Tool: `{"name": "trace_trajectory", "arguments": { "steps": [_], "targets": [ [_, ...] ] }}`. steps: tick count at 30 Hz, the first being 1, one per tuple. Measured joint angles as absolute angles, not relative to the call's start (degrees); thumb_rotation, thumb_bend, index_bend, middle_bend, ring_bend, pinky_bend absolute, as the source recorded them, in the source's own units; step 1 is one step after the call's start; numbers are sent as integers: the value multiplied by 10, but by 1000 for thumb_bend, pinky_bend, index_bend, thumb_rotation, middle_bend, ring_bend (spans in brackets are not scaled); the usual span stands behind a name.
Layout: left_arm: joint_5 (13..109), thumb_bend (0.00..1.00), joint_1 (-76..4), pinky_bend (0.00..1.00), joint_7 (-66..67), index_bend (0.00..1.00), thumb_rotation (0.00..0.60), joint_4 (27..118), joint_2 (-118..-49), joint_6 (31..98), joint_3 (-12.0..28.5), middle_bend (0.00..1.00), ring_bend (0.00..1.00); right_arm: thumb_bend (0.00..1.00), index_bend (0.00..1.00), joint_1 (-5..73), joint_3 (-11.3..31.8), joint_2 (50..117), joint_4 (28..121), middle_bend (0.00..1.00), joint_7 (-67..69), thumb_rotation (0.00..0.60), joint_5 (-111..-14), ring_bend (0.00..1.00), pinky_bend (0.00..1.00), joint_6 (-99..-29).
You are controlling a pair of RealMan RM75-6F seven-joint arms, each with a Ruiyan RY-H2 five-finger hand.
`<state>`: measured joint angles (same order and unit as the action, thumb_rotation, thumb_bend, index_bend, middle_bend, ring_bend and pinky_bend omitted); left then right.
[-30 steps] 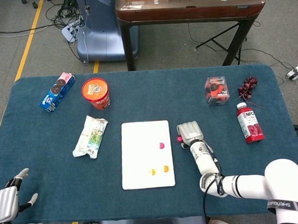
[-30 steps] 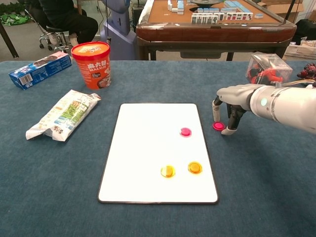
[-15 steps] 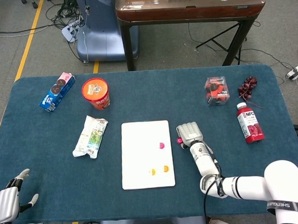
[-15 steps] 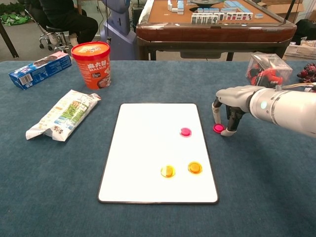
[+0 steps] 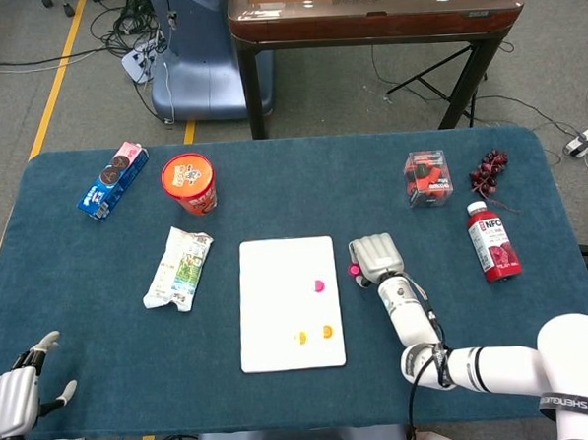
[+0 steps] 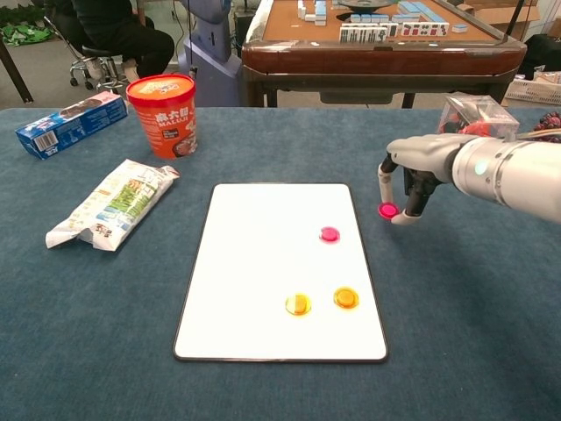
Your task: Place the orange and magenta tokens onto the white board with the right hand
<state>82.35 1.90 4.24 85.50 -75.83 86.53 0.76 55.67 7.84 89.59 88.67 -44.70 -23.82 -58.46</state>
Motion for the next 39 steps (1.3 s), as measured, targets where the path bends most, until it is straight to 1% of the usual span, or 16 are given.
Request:
{"name": "trace_trajectory", "arguments": {
  "steps": [7, 19, 26, 39],
  "targets": [
    [827, 236, 15, 646, 49, 205, 600, 863, -757, 865, 10, 300, 305, 261, 506, 570, 99, 884, 925, 1000, -450, 600, -252, 1000, 1000, -595],
    [827, 235, 12, 646, 49, 205, 600, 865, -754, 865, 12, 300, 305, 261, 506, 611, 120, 934, 916, 1000, -466, 600, -240, 1000, 1000, -590],
    [824, 235, 14, 646, 43, 205, 600, 863, -754, 866, 12, 300, 305, 261, 506, 629, 124, 957, 902, 1000, -473, 600, -228, 1000, 1000, -584],
    [825, 236, 18, 646, 38, 205, 600, 858, -756, 868, 9, 300, 305, 256, 506, 643, 124, 977, 885, 1000, -476, 600, -216, 1000, 1000, -579]
  ]
}}
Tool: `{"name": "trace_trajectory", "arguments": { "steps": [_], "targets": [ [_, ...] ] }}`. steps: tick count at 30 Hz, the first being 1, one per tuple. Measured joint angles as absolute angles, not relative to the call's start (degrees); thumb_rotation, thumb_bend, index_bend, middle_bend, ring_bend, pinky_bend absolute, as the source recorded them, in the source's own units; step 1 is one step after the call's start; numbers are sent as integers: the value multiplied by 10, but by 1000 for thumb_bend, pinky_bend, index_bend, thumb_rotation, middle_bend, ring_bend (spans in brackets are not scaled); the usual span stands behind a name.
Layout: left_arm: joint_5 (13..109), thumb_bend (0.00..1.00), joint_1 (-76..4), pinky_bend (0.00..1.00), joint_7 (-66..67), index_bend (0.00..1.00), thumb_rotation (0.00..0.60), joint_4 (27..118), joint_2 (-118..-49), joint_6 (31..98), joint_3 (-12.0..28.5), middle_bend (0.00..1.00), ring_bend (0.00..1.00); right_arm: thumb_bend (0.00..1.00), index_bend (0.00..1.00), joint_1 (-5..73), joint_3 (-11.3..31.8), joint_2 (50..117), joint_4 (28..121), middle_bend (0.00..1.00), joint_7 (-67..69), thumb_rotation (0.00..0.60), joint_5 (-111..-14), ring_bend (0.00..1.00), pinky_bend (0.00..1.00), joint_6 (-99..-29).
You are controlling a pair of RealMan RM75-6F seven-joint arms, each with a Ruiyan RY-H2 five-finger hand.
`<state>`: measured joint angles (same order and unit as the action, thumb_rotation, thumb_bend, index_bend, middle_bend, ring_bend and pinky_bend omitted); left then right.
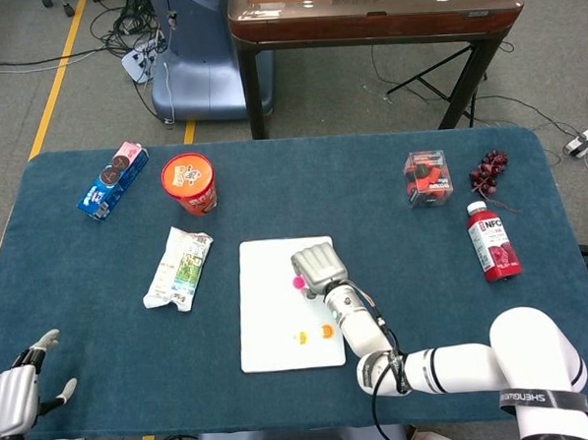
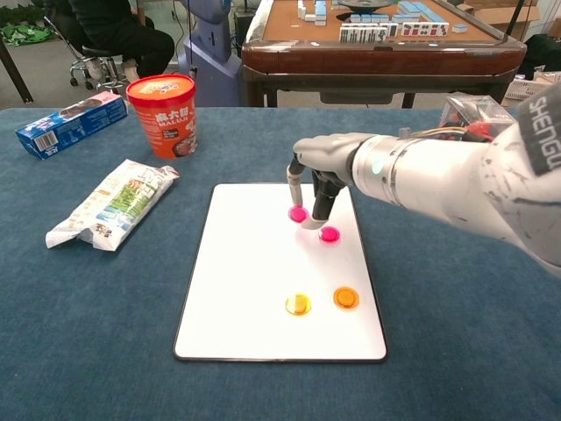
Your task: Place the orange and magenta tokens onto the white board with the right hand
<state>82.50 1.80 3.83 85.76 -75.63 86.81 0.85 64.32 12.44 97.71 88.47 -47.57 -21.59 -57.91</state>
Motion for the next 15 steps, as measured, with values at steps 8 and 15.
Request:
{"name": "trace_trajectory", "arguments": {
  "steps": [8, 15],
  "targets": [
    [823, 236, 22, 646, 33, 205, 600, 853, -757, 868, 6, 300, 305, 176, 505, 652, 125, 991, 874, 1000, -476, 600, -214, 1000, 1000, -576],
    [823, 235, 23, 646, 31, 205, 600, 851, -760, 869, 5, 300, 305, 42, 470, 653, 124, 994, 871, 1000, -475, 600, -215, 1000, 1000, -579]
  ]
}}
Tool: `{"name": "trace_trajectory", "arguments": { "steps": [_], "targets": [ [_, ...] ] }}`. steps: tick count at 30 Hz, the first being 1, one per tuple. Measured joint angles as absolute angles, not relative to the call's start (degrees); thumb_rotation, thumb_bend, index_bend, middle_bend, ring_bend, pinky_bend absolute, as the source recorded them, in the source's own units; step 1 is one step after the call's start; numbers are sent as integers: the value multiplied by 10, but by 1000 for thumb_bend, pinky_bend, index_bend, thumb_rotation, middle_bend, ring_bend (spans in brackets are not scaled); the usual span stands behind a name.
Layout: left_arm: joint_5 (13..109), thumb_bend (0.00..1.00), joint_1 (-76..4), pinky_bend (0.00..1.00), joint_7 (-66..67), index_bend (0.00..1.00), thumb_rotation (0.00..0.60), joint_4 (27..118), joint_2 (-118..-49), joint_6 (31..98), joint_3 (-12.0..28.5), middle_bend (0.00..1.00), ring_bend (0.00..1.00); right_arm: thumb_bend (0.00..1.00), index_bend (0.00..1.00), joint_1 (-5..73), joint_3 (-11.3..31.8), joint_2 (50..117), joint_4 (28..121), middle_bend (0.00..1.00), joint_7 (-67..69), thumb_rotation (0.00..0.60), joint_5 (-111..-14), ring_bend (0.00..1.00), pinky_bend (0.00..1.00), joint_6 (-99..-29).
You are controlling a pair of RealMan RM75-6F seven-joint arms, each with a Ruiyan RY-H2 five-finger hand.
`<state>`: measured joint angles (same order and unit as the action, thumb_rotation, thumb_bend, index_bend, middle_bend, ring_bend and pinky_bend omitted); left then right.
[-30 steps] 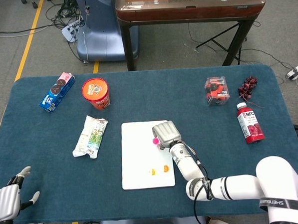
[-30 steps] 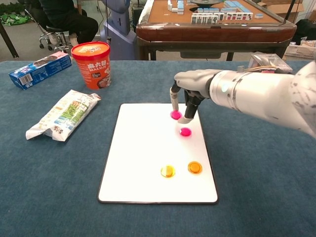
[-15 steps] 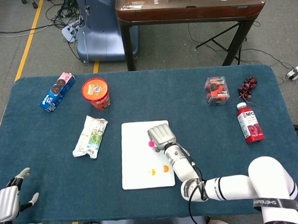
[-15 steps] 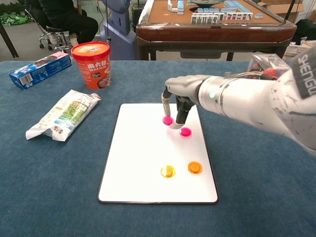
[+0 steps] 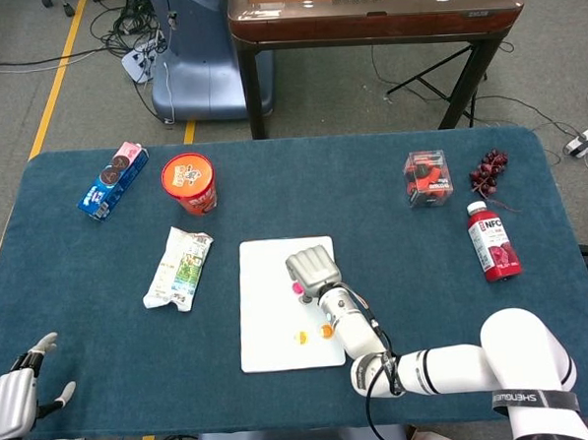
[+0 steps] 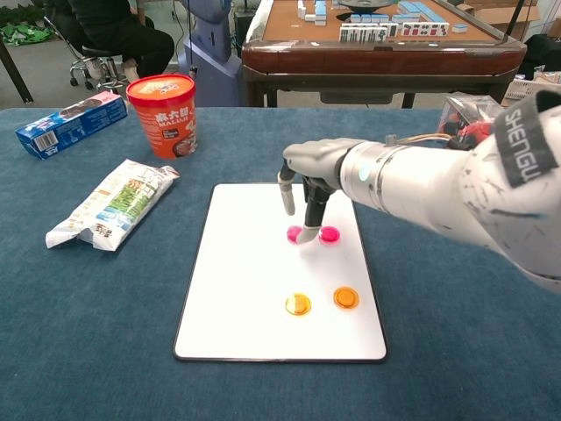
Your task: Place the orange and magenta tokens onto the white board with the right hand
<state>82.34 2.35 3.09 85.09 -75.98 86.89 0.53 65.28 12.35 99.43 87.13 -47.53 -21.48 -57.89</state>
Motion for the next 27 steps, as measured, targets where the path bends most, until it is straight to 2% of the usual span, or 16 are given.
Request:
{"name": "trace_trajectory", "arguments": {
  "steps": [12, 21, 23, 27],
  "targets": [
    [824, 236, 23, 646, 33, 205, 600, 852, -760, 868, 6, 300, 305, 23, 457, 646, 122, 984, 877, 1000, -465, 600, -227, 1000, 1000, -585],
    [826, 236, 14, 646, 39, 205, 600, 862, -754, 867, 14, 300, 305, 47, 457, 612, 109, 915, 931, 994, -452, 600, -259, 997, 1000, -618],
    [827, 236, 11, 646, 41, 205, 600, 867, -751, 866, 17, 300, 305, 49, 457, 598, 103, 889, 949, 951, -443, 600, -270, 971, 1000, -624],
    [829, 236, 4, 646, 48, 205, 600, 880, -742, 862, 22, 300, 305, 49, 457, 567, 89, 836, 984, 760, -425, 600, -296, 810, 998, -638]
  ]
}}
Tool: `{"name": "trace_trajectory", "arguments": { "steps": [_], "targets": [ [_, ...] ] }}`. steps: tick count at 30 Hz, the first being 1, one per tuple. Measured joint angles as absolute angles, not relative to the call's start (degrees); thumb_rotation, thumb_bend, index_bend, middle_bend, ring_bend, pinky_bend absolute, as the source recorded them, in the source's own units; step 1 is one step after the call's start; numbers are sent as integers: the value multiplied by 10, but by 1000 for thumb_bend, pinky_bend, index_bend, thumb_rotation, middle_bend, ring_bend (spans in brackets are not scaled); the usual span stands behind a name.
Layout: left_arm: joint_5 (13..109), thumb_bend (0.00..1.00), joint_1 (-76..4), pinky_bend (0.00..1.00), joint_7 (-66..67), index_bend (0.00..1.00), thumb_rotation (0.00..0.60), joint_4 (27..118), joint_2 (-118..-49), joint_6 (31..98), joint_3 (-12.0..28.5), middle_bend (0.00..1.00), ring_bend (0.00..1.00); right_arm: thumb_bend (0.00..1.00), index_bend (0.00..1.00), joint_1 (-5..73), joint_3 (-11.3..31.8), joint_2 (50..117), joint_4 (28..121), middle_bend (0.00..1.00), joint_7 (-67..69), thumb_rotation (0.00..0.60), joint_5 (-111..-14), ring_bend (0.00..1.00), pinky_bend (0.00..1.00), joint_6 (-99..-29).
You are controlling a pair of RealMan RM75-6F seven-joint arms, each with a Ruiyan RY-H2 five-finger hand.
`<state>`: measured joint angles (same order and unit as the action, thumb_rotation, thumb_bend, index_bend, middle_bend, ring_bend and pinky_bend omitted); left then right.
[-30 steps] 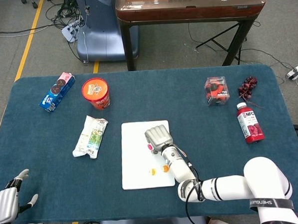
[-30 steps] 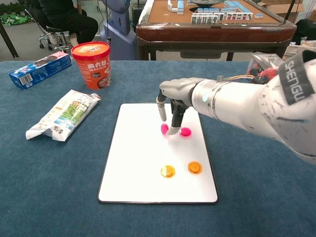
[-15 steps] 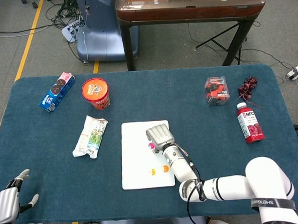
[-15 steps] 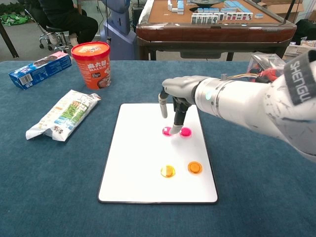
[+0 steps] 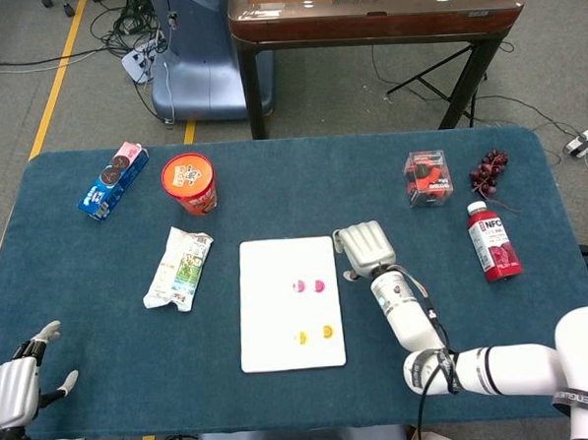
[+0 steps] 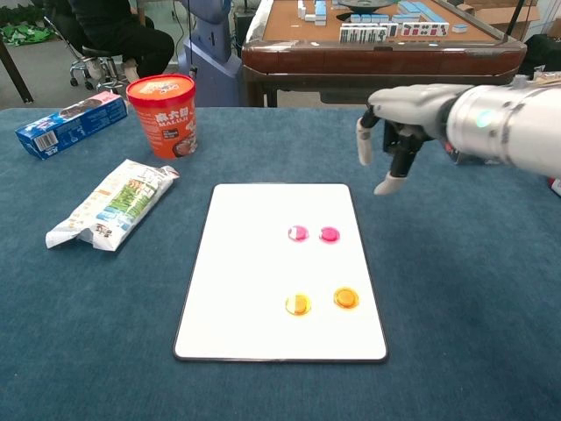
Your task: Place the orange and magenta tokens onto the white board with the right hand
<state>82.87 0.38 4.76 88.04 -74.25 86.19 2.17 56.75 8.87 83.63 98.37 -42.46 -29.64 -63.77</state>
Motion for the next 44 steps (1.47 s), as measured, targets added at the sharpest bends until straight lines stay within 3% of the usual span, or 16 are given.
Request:
{"name": "trace_trajectory", "arguments": {
  "steps": [4, 9, 13, 25, 35, 44],
  "targets": [
    [829, 236, -6, 646, 49, 205, 600, 901, -728, 853, 28, 300, 305, 50, 457, 531, 67, 780, 1018, 614, -401, 600, -333, 641, 873, -652],
    [828, 236, -22, 646, 34, 201, 600, 933, -698, 832, 34, 300, 299, 55, 458, 487, 37, 747, 1032, 561, -376, 600, -411, 554, 618, -686],
    [825, 236, -37, 646, 45, 204, 600, 946, -684, 828, 49, 300, 301, 71, 458, 430, 9, 704, 1046, 549, -326, 600, -490, 525, 504, -724],
    [820, 236, -62, 646, 90, 206, 600, 978, -667, 833, 72, 301, 303, 78, 457, 285, -41, 575, 1081, 549, -214, 600, -615, 520, 491, -817],
    [807, 236, -69, 646, 103, 207, 600, 992, -654, 836, 79, 301, 303, 79, 467, 201, -47, 540, 1076, 549, -158, 600, -666, 519, 492, -859],
    [813, 236, -76, 646, 119, 207, 600, 1012, -651, 833, 72, 301, 303, 78, 467, 164, -37, 530, 1063, 549, -137, 600, -681, 520, 492, -850]
  ]
}}
